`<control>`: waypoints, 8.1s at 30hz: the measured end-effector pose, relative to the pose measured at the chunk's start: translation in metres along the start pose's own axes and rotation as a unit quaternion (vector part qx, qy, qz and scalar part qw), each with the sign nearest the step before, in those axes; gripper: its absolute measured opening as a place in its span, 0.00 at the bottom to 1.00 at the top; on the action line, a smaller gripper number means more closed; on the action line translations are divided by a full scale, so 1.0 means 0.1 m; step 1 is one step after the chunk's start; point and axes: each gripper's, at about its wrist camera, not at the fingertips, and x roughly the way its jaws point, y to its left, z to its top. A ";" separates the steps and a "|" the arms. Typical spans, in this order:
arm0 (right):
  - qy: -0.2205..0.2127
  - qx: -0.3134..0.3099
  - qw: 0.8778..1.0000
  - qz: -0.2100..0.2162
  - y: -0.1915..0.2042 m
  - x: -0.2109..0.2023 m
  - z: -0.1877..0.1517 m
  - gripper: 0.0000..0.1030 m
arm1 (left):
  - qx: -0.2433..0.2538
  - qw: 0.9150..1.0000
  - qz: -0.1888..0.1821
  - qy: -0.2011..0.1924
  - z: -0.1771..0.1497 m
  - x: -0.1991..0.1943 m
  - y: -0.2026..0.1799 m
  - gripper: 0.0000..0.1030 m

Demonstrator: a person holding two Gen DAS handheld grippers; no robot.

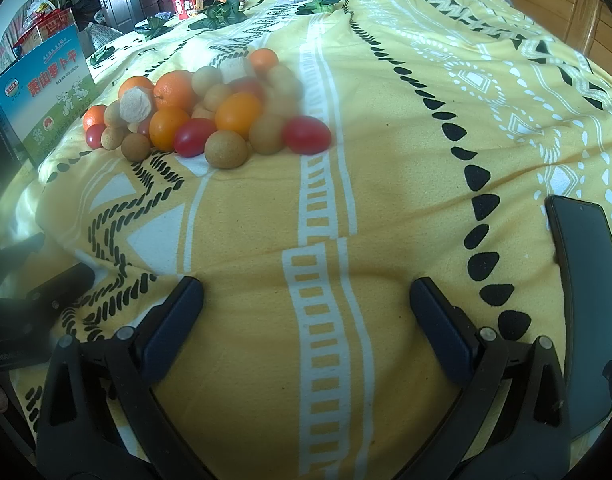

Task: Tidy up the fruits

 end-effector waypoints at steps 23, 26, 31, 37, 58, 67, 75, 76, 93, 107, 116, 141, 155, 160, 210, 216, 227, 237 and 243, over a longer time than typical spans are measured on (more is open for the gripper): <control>0.000 0.000 1.000 0.000 0.00 0.00 0.00 1.00 | 0.000 1.000 -0.001 -0.001 0.00 0.00 -0.01 1.00; 0.000 0.000 1.000 0.000 0.00 0.00 0.00 1.00 | 0.000 1.000 -0.001 -0.001 0.00 0.01 -0.01 1.00; 0.000 0.000 1.000 0.000 0.00 0.00 0.00 1.00 | 0.000 1.000 -0.001 -0.001 0.00 0.00 -0.01 1.00; 0.000 0.000 1.000 0.000 0.00 0.00 0.00 1.00 | 0.000 1.000 -0.001 -0.001 0.00 0.01 -0.01 1.00; 0.000 0.000 1.000 0.000 0.00 0.00 0.00 1.00 | -0.001 1.000 -0.001 -0.001 0.00 0.01 -0.01 1.00; 0.000 0.000 1.000 0.000 0.00 0.00 0.00 1.00 | -0.001 1.000 -0.001 -0.001 0.00 0.01 -0.01 1.00; 0.000 0.000 1.000 0.000 0.00 0.00 0.00 1.00 | -0.001 1.000 -0.001 -0.001 0.00 0.01 -0.01 1.00; 0.000 0.000 1.000 0.000 0.00 0.00 0.00 1.00 | -0.001 1.000 -0.001 -0.001 0.00 0.01 -0.01 1.00; 0.000 0.000 1.000 0.000 0.00 0.00 0.00 1.00 | -0.001 1.000 -0.001 -0.001 -0.01 0.01 -0.01 1.00; 0.000 0.000 1.000 -0.001 0.00 0.00 0.00 1.00 | -0.001 1.000 -0.001 -0.001 -0.01 0.01 0.00 1.00; 0.000 0.000 1.000 -0.001 0.00 0.00 0.00 1.00 | -0.001 1.000 -0.001 -0.002 -0.01 0.01 0.00 1.00; 0.000 0.000 1.000 -0.001 0.00 0.00 0.00 1.00 | -0.001 1.000 -0.001 -0.002 -0.01 0.01 -0.01 1.00; 0.000 0.000 1.000 -0.001 0.00 0.00 0.00 1.00 | -0.001 1.000 -0.001 -0.002 -0.01 0.01 -0.01 1.00; 0.000 0.000 1.000 -0.001 0.00 0.00 0.00 1.00 | -0.001 1.000 -0.001 -0.002 -0.01 0.01 -0.01 1.00; 0.014 -0.008 1.000 -0.002 0.01 0.07 0.07 1.00 | 0.004 1.000 -0.025 0.006 -0.03 -0.03 0.03 1.00; -0.007 -0.047 0.995 0.083 0.14 -0.41 0.44 0.77 | 0.002 1.000 -0.027 0.001 -0.03 -0.03 0.04 1.00; 0.029 -0.119 0.972 0.201 1.09 0.16 1.50 0.44 | -0.009 0.999 -0.044 -0.007 -0.03 -0.05 0.09 1.00; 0.040 -0.150 0.976 0.155 1.31 0.54 1.56 0.37 | -0.017 0.998 -0.056 -0.012 -0.03 -0.06 0.12 1.00; 0.073 -0.171 0.960 0.209 1.23 0.22 1.09 0.32 | -0.014 0.999 -0.051 -0.010 -0.03 -0.06 0.10 1.00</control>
